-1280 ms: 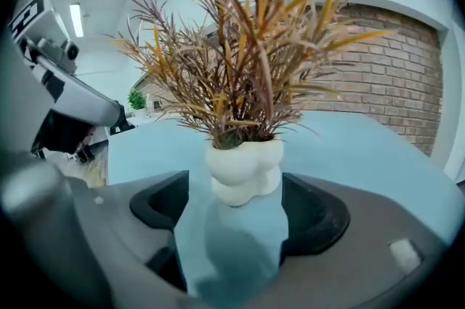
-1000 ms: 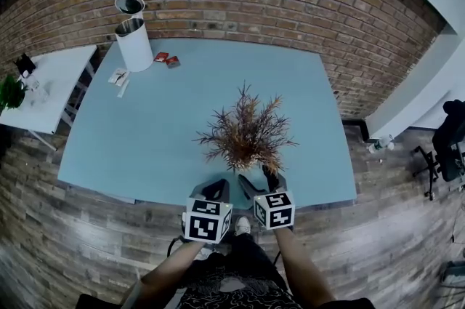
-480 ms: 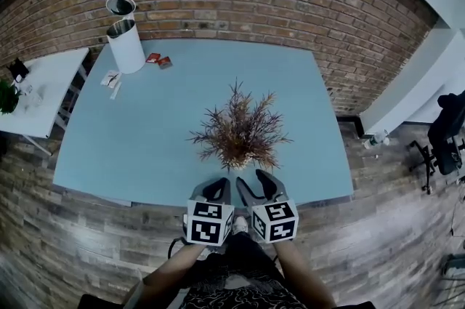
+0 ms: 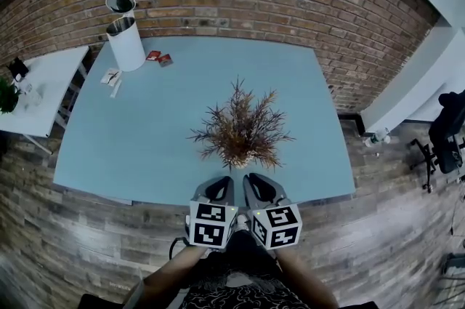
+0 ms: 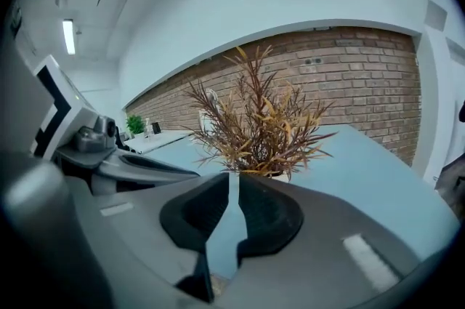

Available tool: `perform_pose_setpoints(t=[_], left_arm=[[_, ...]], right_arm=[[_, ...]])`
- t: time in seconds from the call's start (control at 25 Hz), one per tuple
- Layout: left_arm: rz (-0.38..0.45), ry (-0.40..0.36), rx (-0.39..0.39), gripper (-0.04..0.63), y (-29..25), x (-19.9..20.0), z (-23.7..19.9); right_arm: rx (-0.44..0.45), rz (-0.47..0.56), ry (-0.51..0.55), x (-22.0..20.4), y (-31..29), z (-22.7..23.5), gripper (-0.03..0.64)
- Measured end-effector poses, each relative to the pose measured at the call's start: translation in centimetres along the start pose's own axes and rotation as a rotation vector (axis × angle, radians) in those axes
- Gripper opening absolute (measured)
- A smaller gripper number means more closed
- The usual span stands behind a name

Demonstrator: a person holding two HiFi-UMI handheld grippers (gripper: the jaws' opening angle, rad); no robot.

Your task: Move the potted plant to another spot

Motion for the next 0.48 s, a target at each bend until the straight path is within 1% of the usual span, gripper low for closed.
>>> perform_pose_setpoints(t=[0.12,0.48], left_arm=[[0.002,0.001,0.002,0.0,0.16,0.04,-0.17],[0.012,-0.007,0.009,0.0,0.5,0.41,-0.57]], right_arm=[[0.001,-0.007,0.0,0.07,-0.08,-0.04,0.006],[0.036,-0.028,0.026,0.24,-0.59,-0.89,0.006]])
Point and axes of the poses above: the fingertips, and each gripper's own axes: y backward along the fingers, z to its right, x out of its top, the point moved 4 cm from there along y, backward along the fingers, and after that the axes turned 9 degrees about y, right-handed, at the moved point
